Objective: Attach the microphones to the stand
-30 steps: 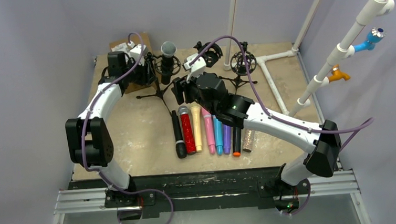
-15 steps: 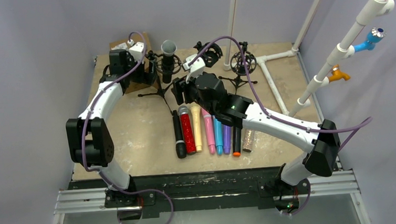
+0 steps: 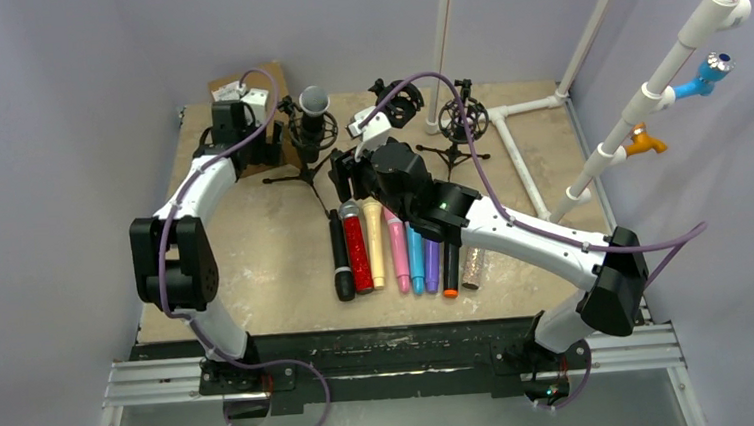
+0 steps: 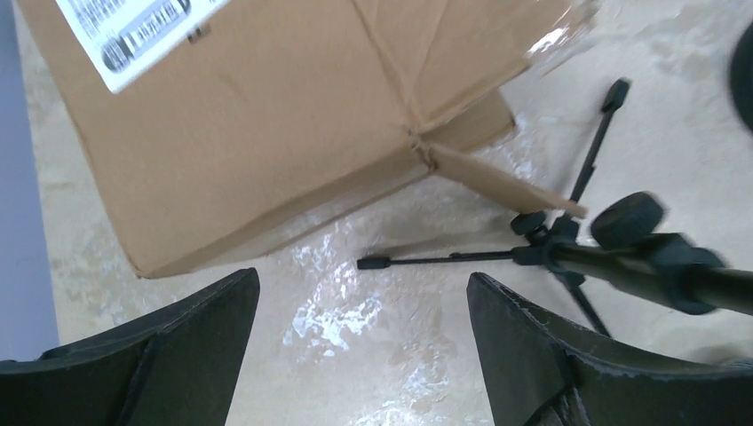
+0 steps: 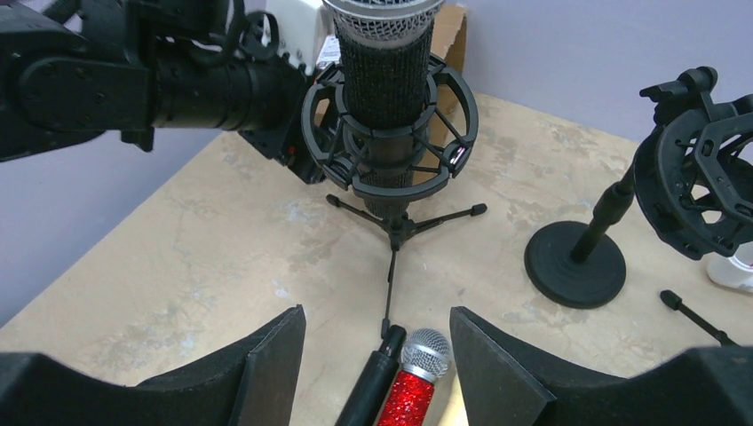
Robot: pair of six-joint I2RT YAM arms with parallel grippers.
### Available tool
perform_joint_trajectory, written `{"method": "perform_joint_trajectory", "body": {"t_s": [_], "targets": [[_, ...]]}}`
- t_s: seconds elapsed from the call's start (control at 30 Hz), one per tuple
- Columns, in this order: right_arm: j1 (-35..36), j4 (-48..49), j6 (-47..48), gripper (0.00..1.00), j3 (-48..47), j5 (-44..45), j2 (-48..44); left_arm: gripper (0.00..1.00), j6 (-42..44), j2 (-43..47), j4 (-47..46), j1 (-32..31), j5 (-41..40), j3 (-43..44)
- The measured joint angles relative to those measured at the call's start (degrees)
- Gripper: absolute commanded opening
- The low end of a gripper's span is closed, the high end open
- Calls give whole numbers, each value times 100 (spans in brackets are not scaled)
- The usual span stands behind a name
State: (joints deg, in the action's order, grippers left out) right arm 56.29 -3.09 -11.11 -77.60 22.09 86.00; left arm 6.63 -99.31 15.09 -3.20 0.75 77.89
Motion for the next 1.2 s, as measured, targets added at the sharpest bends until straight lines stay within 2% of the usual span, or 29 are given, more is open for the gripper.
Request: {"method": "perform_joint_trajectory", "body": {"t_s": [0.37, 0.77, 1.2], "targets": [[0, 2, 0, 64, 2, -11, -4, 88, -173, -125, 57, 31, -129, -271], [0, 22, -28, 64, 111, -66, -4, 88, -946, -140, 13, 304, 66, 173], [0, 101, -46, 64, 125, -72, 31, 89, -828, -986, -92, -35, -225, 1222]]}}
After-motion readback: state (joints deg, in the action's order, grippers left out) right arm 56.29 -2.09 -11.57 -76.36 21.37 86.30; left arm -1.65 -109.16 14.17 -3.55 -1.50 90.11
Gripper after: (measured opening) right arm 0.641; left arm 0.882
